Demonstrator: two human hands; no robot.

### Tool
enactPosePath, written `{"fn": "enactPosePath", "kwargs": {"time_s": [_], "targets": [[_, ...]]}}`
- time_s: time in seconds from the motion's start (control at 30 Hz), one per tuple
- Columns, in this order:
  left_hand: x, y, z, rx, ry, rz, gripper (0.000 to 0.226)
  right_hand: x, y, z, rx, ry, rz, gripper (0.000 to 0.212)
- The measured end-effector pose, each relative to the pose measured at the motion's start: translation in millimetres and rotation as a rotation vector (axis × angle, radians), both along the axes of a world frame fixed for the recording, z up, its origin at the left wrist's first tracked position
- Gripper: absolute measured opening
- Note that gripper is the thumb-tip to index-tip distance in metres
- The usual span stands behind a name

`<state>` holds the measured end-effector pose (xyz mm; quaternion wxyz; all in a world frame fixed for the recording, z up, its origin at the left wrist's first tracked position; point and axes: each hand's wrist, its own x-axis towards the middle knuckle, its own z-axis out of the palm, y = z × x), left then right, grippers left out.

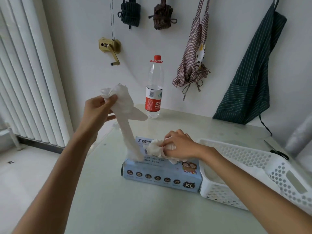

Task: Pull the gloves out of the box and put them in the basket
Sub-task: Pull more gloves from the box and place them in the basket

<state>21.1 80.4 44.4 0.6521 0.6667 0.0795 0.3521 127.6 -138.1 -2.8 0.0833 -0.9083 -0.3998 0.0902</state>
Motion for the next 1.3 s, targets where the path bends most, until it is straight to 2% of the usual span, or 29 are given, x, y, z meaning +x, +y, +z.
{"fn": "enactPosePath", "kwargs": {"time_s": [0.1, 0.23, 0.3, 0.37, 0.4, 0.47, 0.5, 0.57, 0.63, 0.73, 0.8, 0.87, 0.9, 0.97, 1.03, 1.1, 1.2, 1.3], "targets": [[-3.5, -8.8, 11.2, 0.075, 0.085, -0.102, 0.016, 2.0, -6.1, 11.4, 0.268, 0.208, -0.073, 0.029], [-2.8, -27.7, 27.4, 0.160, 0.166, -0.276, 0.013, -8.6, -18.8, 57.1, 0.815, 0.374, -0.169, 0.033], [-0.7, -43.1, 36.1, 0.206, 0.198, -0.356, 0.012, -21.0, -27.1, 85.5, 0.997, 0.490, -0.112, 0.049], [3.1, -61.2, 41.3, 0.245, 0.223, -0.417, 0.010, -32.4, -35.1, 104.0, 0.976, 0.419, -0.076, 0.057], [5.3, -69.4, 42.0, 0.266, 0.232, -0.442, 0.009, -36.1, -37.3, 107.4, 0.942, 0.330, -0.085, 0.052], [8.8, -88.6, 42.9, 0.290, 0.242, -0.493, 0.008, -39.2, -47.5, 109.0, 0.883, 0.110, -0.112, 0.026], [10.6, -96.1, 42.0, 0.291, 0.246, -0.520, 0.006, -39.6, -53.6, 108.5, 0.872, 0.049, -0.118, 0.015], [14.5, -112.8, 41.4, 0.275, 0.257, -0.567, 0.004, -38.3, -72.2, 106.9, 0.881, 0.018, -0.127, 0.005], [19.1, -126.3, 40.1, 0.263, 0.270, -0.594, 0.007, -39.5, -90.7, 107.2, 0.940, 0.051, -0.136, 0.002], [28.7, -141.8, 36.8, 0.326, 0.295, -0.609, 0.010, -40.8, -113.6, 112.1, 1.086, 0.122, -0.224, 0.008], [35.8, -148.0, 34.8, 0.322, 0.306, -0.590, 0.011, -40.6, -128.3, 117.6, 1.174, 0.258, -0.327, 0.012], [40.5, -155.7, 33.5, 0.319, 0.297, -0.594, 0.008, -41.5, -142.6, 121.5, 1.162, 0.395, -0.402, 0.013], [41.0, -160.3, 33.0, 0.332, 0.291, -0.639, 0.015, -42.5, -147.6, 121.7, 1.131, 0.443, -0.422, 0.013], [42.8, -174.6, 31.5, 0.380, 0.294, -0.781, 0.050, -41.6, -156.4, 118.8, 1.084, 0.482, -0.434, 0.015], [43.4, -191.5, 30.7, 0.493, 0.290, -0.859, 0.062, -39.6, -164.0, 117.8, 1.103, 0.518, -0.421, 0.018], [47.8, -202.7, 27.0, 0.594, 0.280, -0.862, 0.048, -36.0, -173.1, 118.9, 1.171, 0.574, -0.408, 0.017], [54.5, -206.6, 25.3, 0.585, 0.260, -0.773, 0.023, -30.3, -192.8, 117.2, 1.240, 0.632, -0.454, 0.019], [61.6, -204.7, 29.8, 0.537, 0.241, -0.704, 0.025, -23.5, -215.2, 111.9, 1.230, 0.667, -0.513, 0.023]]}}
